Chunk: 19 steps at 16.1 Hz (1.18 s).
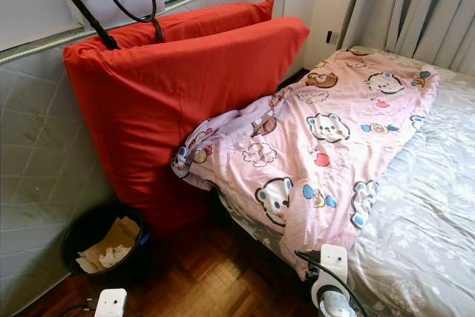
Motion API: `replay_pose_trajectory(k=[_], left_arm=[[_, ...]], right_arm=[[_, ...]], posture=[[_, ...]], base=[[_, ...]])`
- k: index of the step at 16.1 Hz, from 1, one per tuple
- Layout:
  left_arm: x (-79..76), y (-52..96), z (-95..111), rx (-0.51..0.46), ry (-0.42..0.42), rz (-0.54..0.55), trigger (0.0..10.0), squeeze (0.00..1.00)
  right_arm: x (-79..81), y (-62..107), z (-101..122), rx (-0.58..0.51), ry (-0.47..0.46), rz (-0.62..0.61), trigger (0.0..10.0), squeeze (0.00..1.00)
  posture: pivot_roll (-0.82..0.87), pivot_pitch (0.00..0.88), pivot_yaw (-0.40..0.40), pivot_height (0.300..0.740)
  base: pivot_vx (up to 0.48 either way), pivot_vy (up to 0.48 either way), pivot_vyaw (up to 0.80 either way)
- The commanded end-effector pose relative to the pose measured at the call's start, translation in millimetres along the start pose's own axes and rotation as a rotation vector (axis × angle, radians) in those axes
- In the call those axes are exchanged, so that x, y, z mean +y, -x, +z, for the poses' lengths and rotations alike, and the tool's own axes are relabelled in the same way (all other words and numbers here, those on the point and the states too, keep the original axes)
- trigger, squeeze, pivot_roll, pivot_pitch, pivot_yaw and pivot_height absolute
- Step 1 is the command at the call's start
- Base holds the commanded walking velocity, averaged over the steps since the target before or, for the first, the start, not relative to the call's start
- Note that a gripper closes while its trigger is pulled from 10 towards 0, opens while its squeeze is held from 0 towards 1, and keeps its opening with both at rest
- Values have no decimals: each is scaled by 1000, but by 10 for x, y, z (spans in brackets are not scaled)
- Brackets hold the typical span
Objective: Clean up the room
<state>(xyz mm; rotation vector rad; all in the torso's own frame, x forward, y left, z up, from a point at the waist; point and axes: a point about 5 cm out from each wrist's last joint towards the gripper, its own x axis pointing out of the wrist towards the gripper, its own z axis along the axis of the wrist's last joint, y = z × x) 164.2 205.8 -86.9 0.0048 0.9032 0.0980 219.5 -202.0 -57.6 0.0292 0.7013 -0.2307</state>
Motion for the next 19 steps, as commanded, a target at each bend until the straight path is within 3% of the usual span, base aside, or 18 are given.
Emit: replay_pose_trajectory(k=[1, 3, 4, 12, 19], left_arm=[[1, 5, -41, 25, -2, 1, 10000, 0], [-40, -27, 18, 55, 37, -14, 10000, 0], [-43, -31, 28, 57, 42, -15, 10000, 0], [-44, -45, 81, 44, 39, -7, 10000, 0], [-55, -39, 50, 54, 38, -7, 10000, 0]], right_arm=[[20, -7, 22, -4, -6, 3, 10000, 0], [77, 200, -589, 257, 20, 131, 10000, 0], [81, 231, -655, 285, 15, 140, 10000, 0], [22, 248, -677, 271, 60, 151, 10000, 0], [17, 226, -615, 224, 43, 155, 10000, 0]], posture=[[47, 0, 3, 740], [53, 0, 0, 740], [54, 0, 0, 740], [53, 0, 2, 740], [53, 0, -6, 740]], base=[[0, 0, 0], [0, 0, 0], [0, 0, 0], [0, 0, 0], [0, 0, 0]])
